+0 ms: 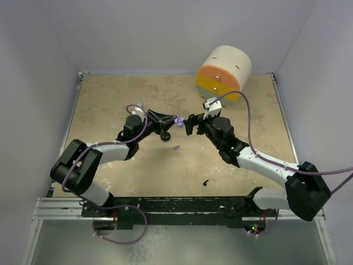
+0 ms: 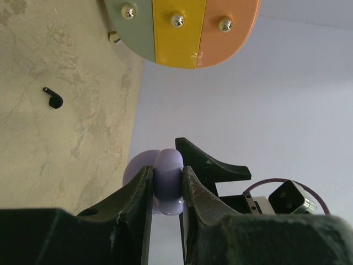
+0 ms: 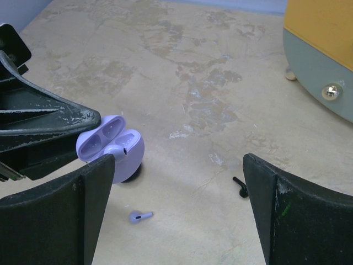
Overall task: Insert the wireless bluetooth earbuds into the charging case
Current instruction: Place the earbud in the charging case.
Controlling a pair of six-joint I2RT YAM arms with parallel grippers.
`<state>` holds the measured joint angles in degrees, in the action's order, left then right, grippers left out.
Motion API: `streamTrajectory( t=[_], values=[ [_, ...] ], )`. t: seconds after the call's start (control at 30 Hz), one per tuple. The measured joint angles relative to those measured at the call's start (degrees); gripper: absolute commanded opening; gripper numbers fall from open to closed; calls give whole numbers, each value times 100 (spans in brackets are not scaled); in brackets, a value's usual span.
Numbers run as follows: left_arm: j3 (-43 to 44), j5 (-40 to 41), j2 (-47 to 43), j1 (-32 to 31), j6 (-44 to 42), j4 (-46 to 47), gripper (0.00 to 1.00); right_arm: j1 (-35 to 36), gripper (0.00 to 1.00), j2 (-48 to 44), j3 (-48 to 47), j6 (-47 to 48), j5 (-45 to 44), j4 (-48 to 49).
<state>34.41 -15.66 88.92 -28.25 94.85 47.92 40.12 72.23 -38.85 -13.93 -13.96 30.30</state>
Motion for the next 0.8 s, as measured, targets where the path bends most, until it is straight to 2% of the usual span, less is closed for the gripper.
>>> streamTrajectory(
  t=[0.8],
  values=[
    [157, -26, 81, 0, -74, 4, 0, 76, 100, 61, -2, 66, 321, 50]
  ],
)
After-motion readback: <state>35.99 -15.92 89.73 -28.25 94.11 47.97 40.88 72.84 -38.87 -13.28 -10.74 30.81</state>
